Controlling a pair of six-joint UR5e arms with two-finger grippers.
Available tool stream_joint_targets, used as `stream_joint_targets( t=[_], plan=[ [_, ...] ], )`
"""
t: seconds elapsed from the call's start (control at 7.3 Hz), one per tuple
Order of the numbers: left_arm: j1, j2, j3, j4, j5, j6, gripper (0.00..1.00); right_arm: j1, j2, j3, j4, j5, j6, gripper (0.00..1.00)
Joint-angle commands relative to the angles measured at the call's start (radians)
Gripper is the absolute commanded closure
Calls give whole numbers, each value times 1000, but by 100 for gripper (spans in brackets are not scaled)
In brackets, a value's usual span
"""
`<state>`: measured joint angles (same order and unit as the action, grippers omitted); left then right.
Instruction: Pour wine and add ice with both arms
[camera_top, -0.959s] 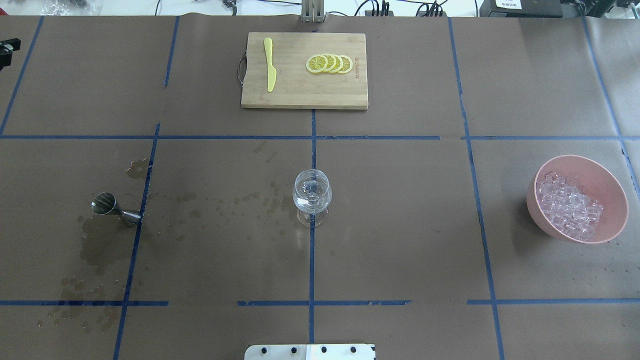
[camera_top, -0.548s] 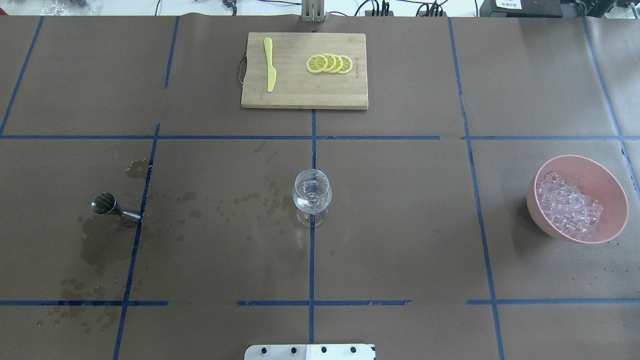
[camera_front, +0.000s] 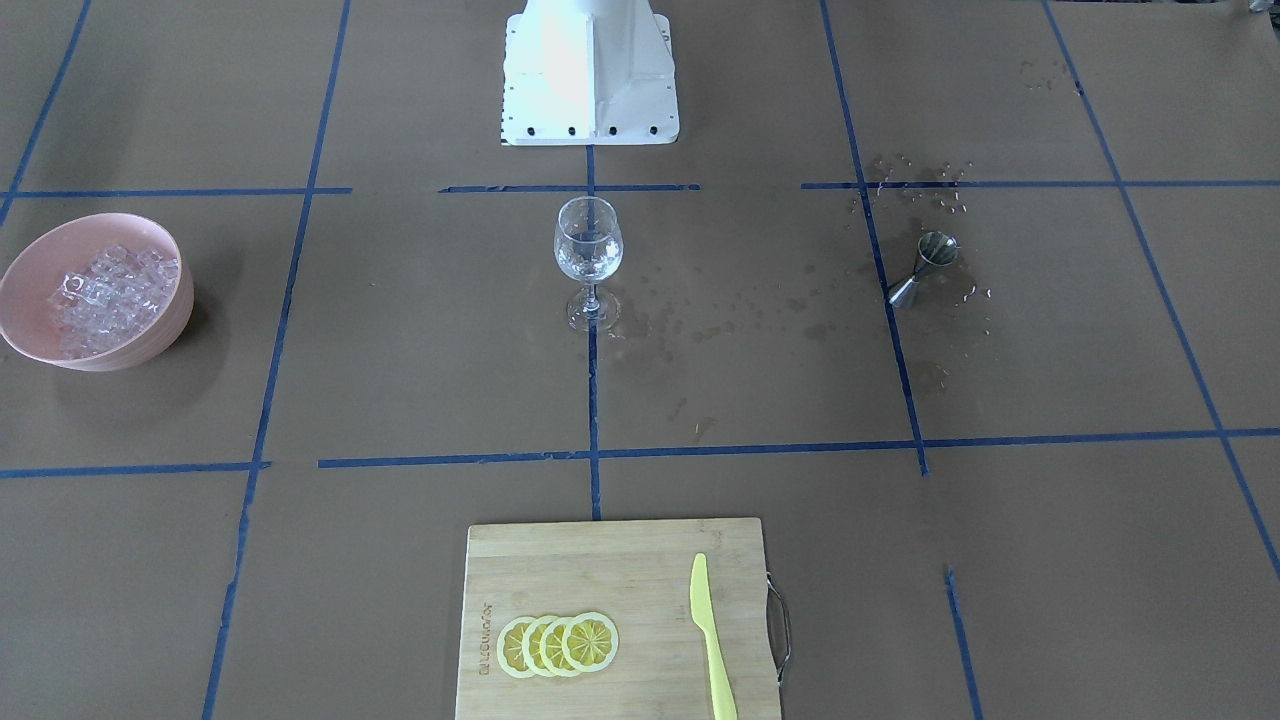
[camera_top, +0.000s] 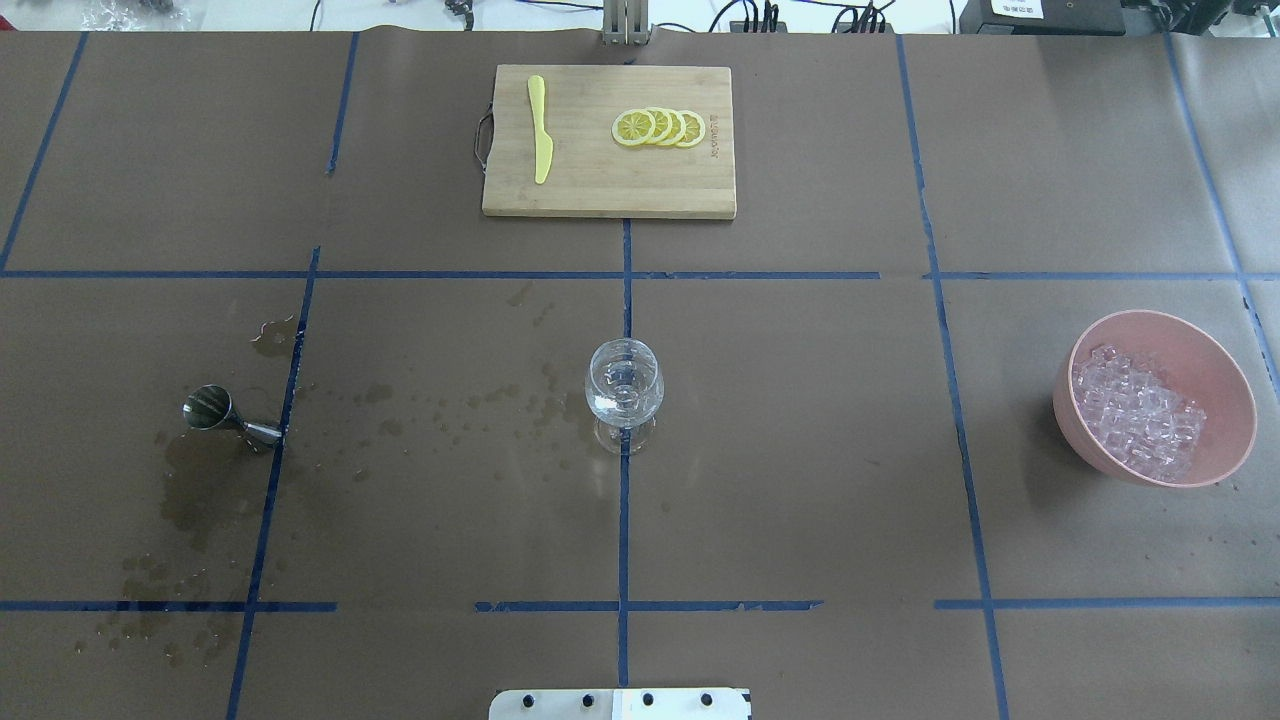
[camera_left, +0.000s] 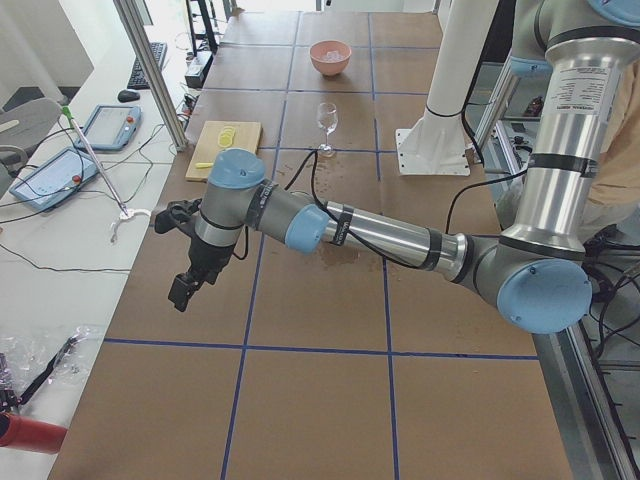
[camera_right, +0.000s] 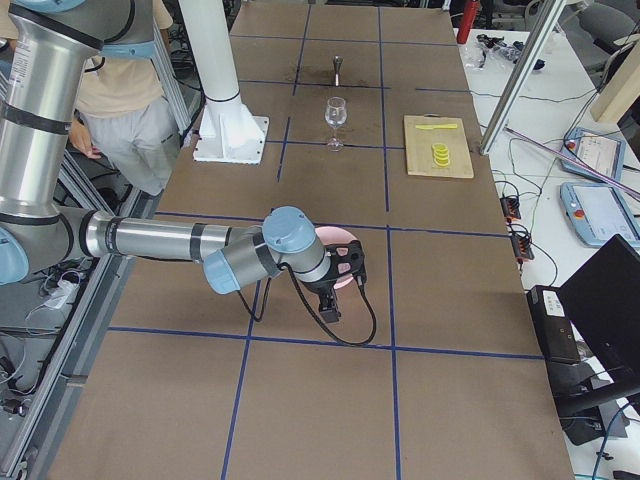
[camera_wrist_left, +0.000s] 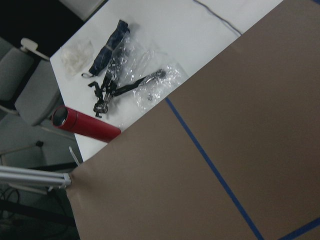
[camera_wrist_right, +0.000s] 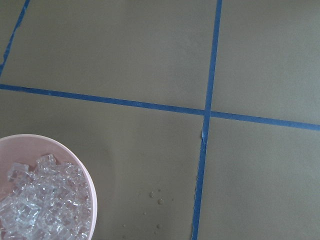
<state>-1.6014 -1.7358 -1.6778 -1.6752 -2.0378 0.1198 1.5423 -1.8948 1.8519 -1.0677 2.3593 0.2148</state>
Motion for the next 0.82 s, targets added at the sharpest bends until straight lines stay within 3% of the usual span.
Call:
stream_joint_targets(
  t=[0.0,0.14,0.27,0.41,0.68],
  plan=[
    [-12,63,15,126,-173,-48,0,-1,0,1,0,0,0,0],
    [-14,140,12,111,-271,-51,0,-1,0,1,0,0,-2,0],
    [-14,197,-3,106,-309,-142,0,-1,0,3,2,0,5,0],
    [-15,228,-17,104,-324,-169,0,-1,2,4,0,2,12,0],
    [-35,310,-94,-19,-309,-93,0,-1,12,24,-15,9,27,0]
  ],
)
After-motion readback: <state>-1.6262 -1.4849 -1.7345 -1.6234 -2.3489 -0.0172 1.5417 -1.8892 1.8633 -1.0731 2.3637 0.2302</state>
